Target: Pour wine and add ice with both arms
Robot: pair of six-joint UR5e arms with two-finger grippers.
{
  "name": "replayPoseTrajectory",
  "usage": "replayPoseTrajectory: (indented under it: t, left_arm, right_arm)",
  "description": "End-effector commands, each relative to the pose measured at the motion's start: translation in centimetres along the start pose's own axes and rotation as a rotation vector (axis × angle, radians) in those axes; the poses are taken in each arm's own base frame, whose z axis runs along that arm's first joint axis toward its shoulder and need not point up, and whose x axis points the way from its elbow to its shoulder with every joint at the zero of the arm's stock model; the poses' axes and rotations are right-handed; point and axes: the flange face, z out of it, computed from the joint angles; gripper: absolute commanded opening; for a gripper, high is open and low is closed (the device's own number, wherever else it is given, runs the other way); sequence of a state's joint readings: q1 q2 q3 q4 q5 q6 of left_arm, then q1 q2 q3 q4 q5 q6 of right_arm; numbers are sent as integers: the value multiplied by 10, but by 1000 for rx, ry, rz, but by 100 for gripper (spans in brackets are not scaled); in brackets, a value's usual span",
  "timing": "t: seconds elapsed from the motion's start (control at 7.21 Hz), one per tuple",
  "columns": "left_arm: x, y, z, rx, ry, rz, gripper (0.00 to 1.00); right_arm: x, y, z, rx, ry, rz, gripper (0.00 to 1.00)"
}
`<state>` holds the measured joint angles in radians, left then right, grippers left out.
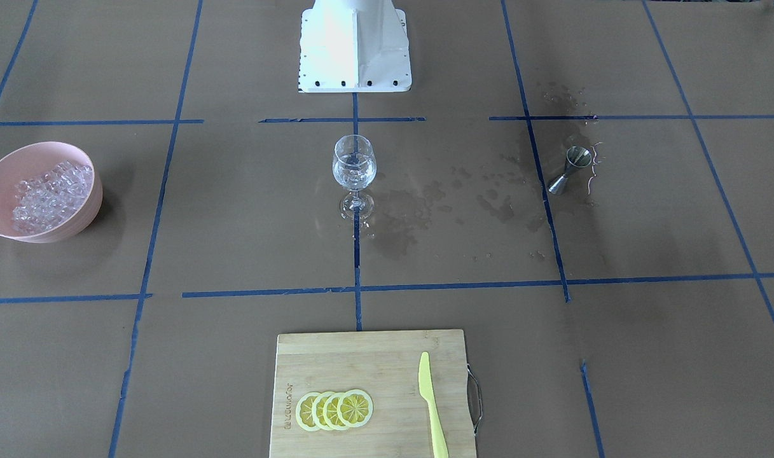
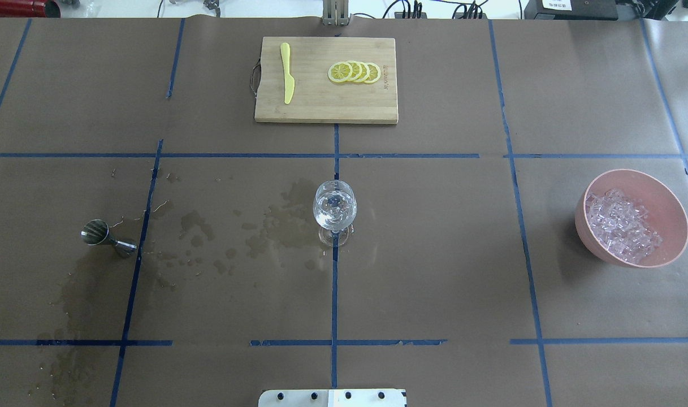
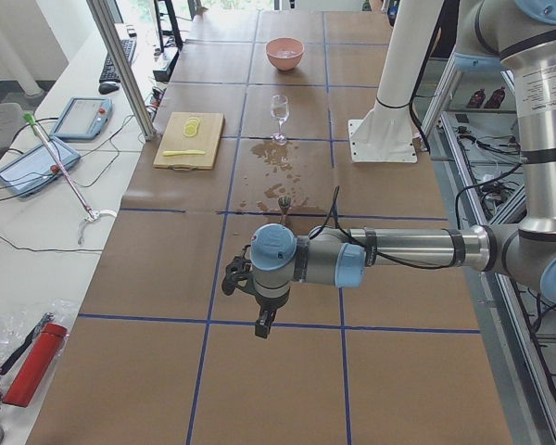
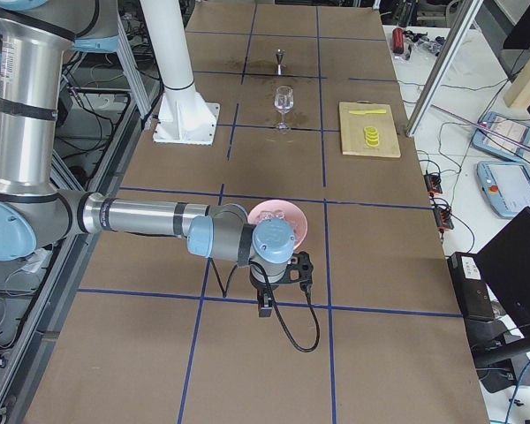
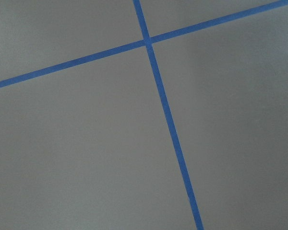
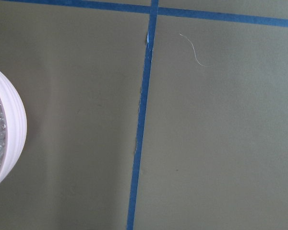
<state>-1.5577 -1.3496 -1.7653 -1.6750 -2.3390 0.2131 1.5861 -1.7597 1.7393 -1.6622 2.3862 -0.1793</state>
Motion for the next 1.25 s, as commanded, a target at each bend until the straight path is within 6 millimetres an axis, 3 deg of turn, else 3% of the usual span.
replayPoseTrajectory:
  t: [0.0, 1.11]
  left_arm:
    - [-1, 1, 1, -4, -1, -7, 100]
    - [-2, 3, 1, -4, -1, -13, 100]
  right_arm:
    - [-4, -6, -3, 46, 2, -9, 100]
    - [-8, -7, -1, 51, -2, -35, 100]
